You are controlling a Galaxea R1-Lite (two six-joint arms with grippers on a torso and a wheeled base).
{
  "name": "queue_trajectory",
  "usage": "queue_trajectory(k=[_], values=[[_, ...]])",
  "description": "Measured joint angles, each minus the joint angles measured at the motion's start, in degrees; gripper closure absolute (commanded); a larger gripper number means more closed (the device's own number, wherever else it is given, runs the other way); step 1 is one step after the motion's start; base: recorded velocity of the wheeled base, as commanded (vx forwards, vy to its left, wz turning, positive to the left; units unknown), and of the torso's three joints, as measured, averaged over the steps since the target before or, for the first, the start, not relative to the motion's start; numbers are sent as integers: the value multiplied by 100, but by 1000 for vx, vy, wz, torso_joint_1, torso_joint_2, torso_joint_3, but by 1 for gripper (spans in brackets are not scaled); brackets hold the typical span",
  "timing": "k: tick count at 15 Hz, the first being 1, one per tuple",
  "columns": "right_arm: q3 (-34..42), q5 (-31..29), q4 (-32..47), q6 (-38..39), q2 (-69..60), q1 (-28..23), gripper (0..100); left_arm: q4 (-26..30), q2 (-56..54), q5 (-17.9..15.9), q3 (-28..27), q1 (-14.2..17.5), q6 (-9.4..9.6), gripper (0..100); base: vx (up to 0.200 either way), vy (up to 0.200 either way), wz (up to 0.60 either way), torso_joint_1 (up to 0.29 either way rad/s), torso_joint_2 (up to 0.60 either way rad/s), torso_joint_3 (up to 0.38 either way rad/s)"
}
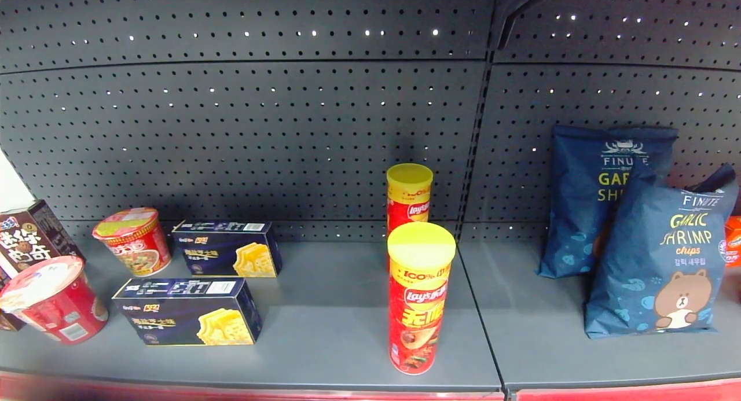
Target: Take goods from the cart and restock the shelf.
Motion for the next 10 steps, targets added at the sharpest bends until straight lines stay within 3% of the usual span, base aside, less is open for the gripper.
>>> queue_trajectory(k=[2,5,6,8,10], values=[[5,-85,-9,104,-105,-5,0,369,-11,35,0,0,78,0,0,0,0,0,0,0],[10,-783,-12,588,-162,-5,0,552,-12,301,0,0,-77,0,0,0,0,0,0,0],[10,-709,-12,809,-172,-5,0,552,-12,386,0,0,-312,0,0,0,0,0,0,0],[10,-13,7,1072,-177,0,0,558,-12,496,0,0,-909,0,0,0,0,0,0,0],[2,581,43,1039,-179,0,0,567,-12,507,0,0,-1368,0,0,0,0,0,0,0]])
